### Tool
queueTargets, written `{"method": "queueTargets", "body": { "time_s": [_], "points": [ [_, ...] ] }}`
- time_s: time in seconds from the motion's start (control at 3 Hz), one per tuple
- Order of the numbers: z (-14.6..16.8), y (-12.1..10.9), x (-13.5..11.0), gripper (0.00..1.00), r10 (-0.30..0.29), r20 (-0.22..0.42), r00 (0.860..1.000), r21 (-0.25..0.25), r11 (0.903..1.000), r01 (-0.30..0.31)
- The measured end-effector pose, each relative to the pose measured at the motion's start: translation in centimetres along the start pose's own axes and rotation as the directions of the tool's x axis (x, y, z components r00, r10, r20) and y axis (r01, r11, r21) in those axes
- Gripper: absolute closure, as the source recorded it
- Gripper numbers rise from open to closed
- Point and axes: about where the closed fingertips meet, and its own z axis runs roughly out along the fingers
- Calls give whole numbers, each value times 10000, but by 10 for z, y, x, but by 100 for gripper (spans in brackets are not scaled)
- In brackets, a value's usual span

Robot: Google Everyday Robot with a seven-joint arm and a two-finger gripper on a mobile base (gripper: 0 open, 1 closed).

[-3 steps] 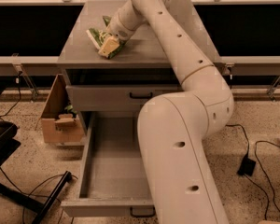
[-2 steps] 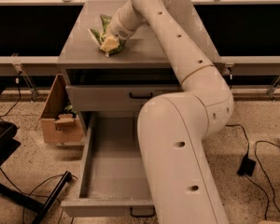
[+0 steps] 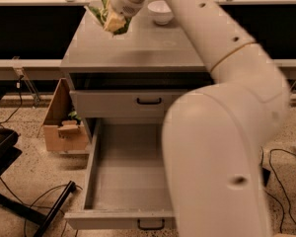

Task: Place green jalapeno chip bag into middle drawer

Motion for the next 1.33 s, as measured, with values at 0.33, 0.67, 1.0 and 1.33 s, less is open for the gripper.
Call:
{"method": "queueTargets", "body": {
  "time_s": [0.33, 0.67, 1.0, 1.33],
  "points": [
    [-72, 9, -34, 100, -619, 259, 9977, 808, 9949, 597],
    [-133, 35, -77, 100, 97, 1587, 9873, 1546, 9874, -346],
    [-172, 76, -130, 100, 1056, 3429, 9334, 1617, 9722, -1694],
    [-159, 135, -136, 100, 1739, 4402, 8809, 881, 9680, -2351]
  ]
}}
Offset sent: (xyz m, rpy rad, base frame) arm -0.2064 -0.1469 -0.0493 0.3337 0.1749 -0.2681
